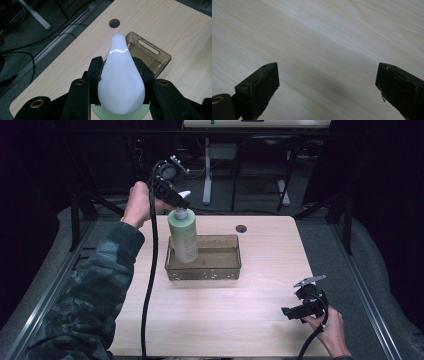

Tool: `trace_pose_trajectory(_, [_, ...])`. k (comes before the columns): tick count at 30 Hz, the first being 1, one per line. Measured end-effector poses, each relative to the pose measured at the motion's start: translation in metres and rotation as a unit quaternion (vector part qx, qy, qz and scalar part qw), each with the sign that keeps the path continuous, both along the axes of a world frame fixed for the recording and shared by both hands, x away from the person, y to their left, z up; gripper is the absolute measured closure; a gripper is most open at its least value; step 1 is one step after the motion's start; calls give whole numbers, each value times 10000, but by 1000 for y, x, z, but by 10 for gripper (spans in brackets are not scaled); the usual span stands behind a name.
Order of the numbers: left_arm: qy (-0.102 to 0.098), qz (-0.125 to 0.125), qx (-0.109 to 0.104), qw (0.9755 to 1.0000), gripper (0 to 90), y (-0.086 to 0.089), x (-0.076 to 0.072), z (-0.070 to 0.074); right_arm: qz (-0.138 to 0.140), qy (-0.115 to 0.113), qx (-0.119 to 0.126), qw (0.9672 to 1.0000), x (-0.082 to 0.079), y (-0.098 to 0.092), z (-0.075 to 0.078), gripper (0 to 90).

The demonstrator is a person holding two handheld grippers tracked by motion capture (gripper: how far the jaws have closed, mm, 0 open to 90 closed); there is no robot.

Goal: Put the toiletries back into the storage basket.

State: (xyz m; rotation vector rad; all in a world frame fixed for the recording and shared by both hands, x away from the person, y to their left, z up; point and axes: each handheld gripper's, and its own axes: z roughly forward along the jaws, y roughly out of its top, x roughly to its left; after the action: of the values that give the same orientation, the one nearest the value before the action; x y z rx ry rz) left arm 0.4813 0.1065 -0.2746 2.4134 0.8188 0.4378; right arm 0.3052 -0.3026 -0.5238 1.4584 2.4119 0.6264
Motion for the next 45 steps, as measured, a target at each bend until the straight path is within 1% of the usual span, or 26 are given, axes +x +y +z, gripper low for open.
trace_pose_trajectory(2, [9,15,-38,10000,642,0,1,-2,0,1,-36,10000,0,0,0,45])
trace_pose_trajectory(5, [42,11,-22,10000,642,-1,3,-4,-2,13,-33,10000,0,0,0,45])
trace_pose_trajectory(9, [-45,13,-59,10000,642,-1,3,-7,67,22,-42,10000,0,0,-1,46])
trace_pose_trajectory(10, [-23,-20,-39,10000,642,-1,3,-7,74,23,-57,10000,0,0,-1,45])
trace_pose_trajectory(11, [-51,-7,-71,10000,642,-1,3,-8,78,20,-62,9999,0,0,-1,45])
trace_pose_trajectory(15, [-26,20,-109,9999,642,2,3,-10,39,28,5,10000,0,0,-1,45])
trace_pose_trajectory(17, [-11,29,-129,9999,642,3,4,-12,38,21,-34,10000,0,0,-1,45])
trace_pose_trajectory(18, [8,5,-71,10000,642,2,4,-13,41,34,8,10000,0,0,-1,45])
trace_pose_trajectory(19, [18,5,-59,10000,642,2,4,-14,81,9,-51,10000,0,0,-1,45])
trace_pose_trajectory(20, [64,-7,-54,10000,642,2,4,-15,102,28,-48,9999,0,0,-1,44])
trace_pose_trajectory(22, [38,-4,-34,10000,642,1,4,-18,101,24,-27,9999,0,2,0,43])
trace_pose_trajectory(23, [70,-19,-33,10000,642,2,4,-18,104,22,-16,9999,0,2,0,43])
trace_pose_trajectory(26, [75,-2,-86,9999,642,3,4,-20,97,13,-5,10000,0,1,0,42])
trace_pose_trajectory(28, [16,-9,-124,9999,642,4,4,-21,100,11,-41,9999,0,0,-1,43])
trace_pose_trajectory(29, [12,-13,-143,9999,642,4,3,-21,101,20,-20,9999,0,0,-1,43])
trace_pose_trajectory(34, [13,1,-146,9999,642,6,3,-25,112,5,16,9999,-1,1,0,43])
trace_pose_trajectory(35, [21,6,-174,9998,642,7,3,-26,121,-9,-18,9999,-1,1,1,43])
trace_pose_trajectory(36, [16,16,-159,9999,642,8,3,-27,119,-8,-18,9999,-1,1,0,43])
trace_pose_trajectory(37, [-6,30,-180,9998,642,8,2,-28,114,4,15,9999,-1,1,0,43])
trace_pose_trajectory(42, [-9,31,-194,9998,642,10,2,-32,133,-4,-60,9999,-1,1,0,44])
trace_pose_trajectory(43, [3,17,-186,9998,642,10,2,-32,117,7,8,9999,-1,2,1,44])
trace_pose_trajectory(44, [-22,25,-212,9998,642,10,2,-33,124,2,-36,9999,-1,2,0,44])
trace_pose_trajectory(45, [6,7,-251,9997,642,12,2,-33,121,2,-33,9999,-1,2,0,45])
